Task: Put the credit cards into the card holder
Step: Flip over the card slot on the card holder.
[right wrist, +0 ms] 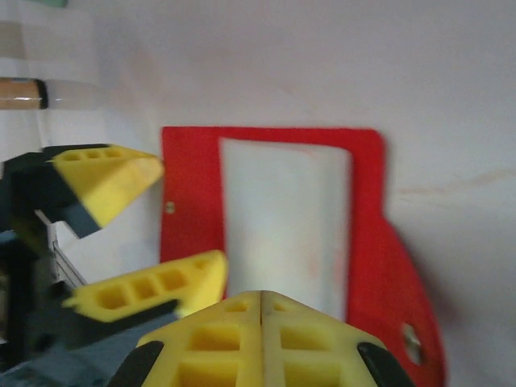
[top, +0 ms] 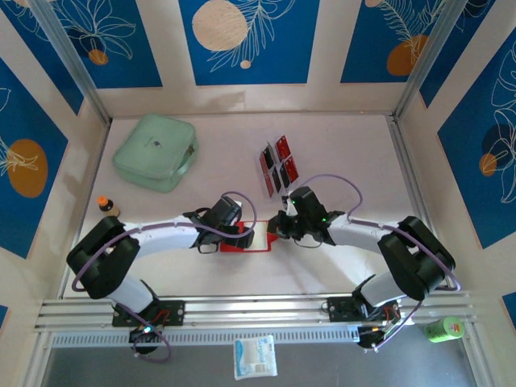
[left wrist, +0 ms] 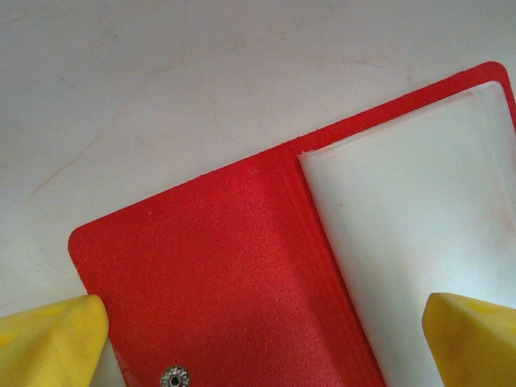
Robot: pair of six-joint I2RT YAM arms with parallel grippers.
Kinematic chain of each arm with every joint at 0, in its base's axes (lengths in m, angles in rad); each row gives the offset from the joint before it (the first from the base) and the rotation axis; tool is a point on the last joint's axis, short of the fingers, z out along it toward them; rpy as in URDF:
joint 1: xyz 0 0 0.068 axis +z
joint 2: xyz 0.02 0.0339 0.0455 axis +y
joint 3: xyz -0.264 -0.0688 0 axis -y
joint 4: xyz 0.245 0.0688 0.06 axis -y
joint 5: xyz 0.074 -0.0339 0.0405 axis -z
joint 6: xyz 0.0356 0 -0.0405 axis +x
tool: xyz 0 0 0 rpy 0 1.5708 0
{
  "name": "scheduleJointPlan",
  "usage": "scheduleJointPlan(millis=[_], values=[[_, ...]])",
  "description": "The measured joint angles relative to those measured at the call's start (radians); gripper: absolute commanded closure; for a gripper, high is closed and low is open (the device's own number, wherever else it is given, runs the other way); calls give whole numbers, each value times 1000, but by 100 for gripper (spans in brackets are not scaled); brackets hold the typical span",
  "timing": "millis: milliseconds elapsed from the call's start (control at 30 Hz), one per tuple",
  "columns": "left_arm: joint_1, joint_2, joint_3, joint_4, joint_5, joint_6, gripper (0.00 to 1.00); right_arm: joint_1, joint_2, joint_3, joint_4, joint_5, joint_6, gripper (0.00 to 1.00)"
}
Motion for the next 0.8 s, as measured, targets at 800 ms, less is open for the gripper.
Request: scheduleJointPlan(millis=[800], values=[[0, -1, -18, 19, -26, 6, 0, 30, 231, 158, -97, 26, -88, 100]])
